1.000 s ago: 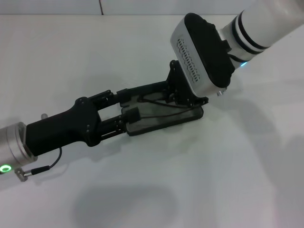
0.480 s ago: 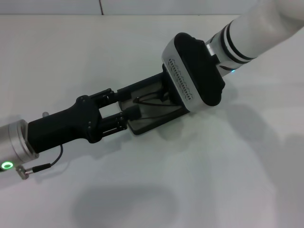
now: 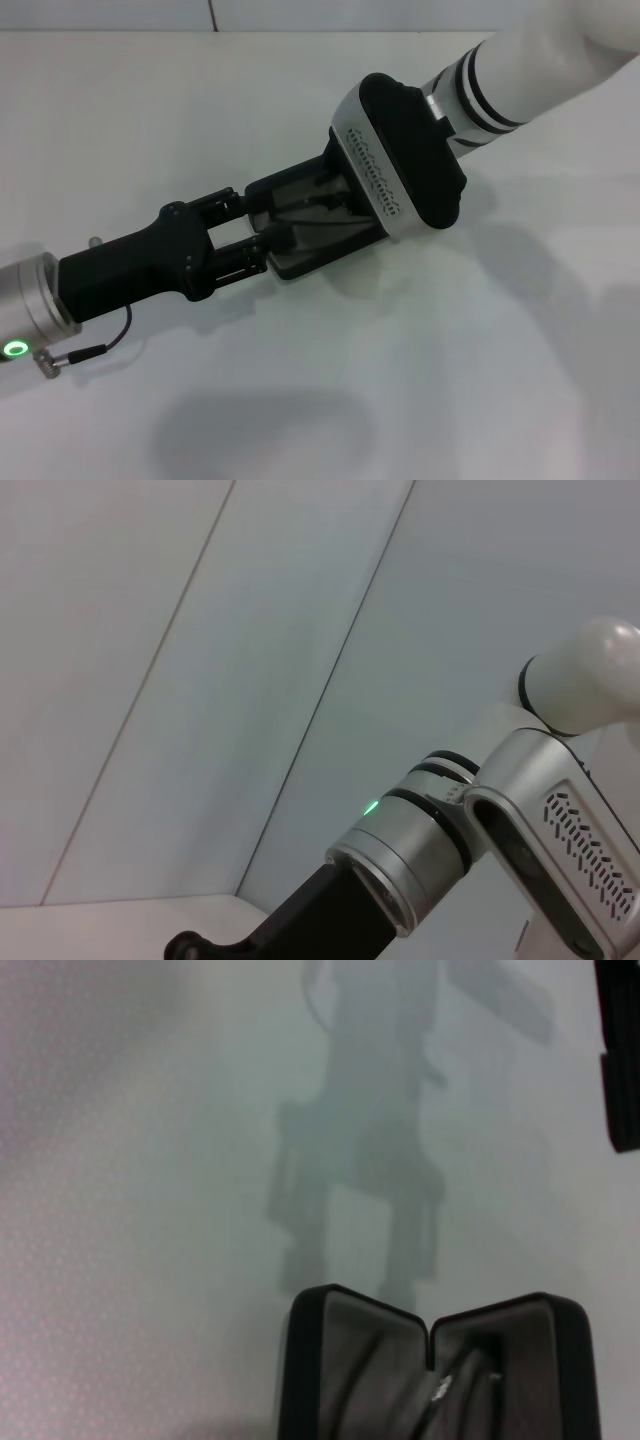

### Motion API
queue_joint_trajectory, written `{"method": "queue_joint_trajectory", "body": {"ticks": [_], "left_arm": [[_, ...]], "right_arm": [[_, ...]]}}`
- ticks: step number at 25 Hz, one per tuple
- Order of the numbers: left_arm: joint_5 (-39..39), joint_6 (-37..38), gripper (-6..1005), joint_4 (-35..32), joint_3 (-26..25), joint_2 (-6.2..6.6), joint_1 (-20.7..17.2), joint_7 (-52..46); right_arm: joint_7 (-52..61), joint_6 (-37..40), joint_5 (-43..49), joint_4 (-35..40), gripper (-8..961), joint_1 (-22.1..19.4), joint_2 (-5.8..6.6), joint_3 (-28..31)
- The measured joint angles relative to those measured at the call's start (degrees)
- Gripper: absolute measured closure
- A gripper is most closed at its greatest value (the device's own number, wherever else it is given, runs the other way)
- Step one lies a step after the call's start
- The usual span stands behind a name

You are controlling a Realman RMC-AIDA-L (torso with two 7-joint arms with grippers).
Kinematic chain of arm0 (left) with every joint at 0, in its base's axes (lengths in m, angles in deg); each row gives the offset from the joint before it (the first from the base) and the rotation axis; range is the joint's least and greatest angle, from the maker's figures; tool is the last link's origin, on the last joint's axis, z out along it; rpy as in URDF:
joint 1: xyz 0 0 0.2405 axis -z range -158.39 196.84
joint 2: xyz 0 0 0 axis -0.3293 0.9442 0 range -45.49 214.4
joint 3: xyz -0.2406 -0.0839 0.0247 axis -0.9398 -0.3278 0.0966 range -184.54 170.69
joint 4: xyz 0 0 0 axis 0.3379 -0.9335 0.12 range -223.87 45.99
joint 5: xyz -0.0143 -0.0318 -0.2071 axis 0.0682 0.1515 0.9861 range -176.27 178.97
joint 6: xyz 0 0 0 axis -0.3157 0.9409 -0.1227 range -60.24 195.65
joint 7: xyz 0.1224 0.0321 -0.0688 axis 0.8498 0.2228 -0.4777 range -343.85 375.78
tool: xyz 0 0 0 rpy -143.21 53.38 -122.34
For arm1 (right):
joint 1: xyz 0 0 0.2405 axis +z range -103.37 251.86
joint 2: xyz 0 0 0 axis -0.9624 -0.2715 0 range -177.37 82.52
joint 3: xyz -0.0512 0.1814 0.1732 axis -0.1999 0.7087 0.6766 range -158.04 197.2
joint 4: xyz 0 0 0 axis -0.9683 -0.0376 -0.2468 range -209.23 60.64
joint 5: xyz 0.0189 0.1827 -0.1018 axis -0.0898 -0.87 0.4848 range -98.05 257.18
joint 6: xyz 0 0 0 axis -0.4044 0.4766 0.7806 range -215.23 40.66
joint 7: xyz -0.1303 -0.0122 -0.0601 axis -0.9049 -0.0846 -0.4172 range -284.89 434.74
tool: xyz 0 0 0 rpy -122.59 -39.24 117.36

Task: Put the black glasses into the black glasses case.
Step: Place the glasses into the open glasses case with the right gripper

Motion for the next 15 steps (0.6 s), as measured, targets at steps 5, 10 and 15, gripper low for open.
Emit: {"method": "queue_joint_trajectory", "body": {"ticks": [5, 10, 15], "left_arm": [[0.0, -0.1, 361, 0.1, 0.0, 0.0, 0.0, 0.0], [0.0, -0.6, 365, 0.1, 0.0, 0.0, 0.1, 0.0], [0.0, -0.8, 369, 0.1, 0.0, 0.16, 0.0, -0.2]], "right_arm": [[-0.3, -0.3, -0.1, 0.0, 756, 0.0, 0.0, -0.4], [-0.4, 0.2, -0.2, 0.0, 672, -0.2, 0.0, -0.3], [-0.3, 6.2, -0.2, 1.8, 652, -0.5, 0.0, 4.1]]}}
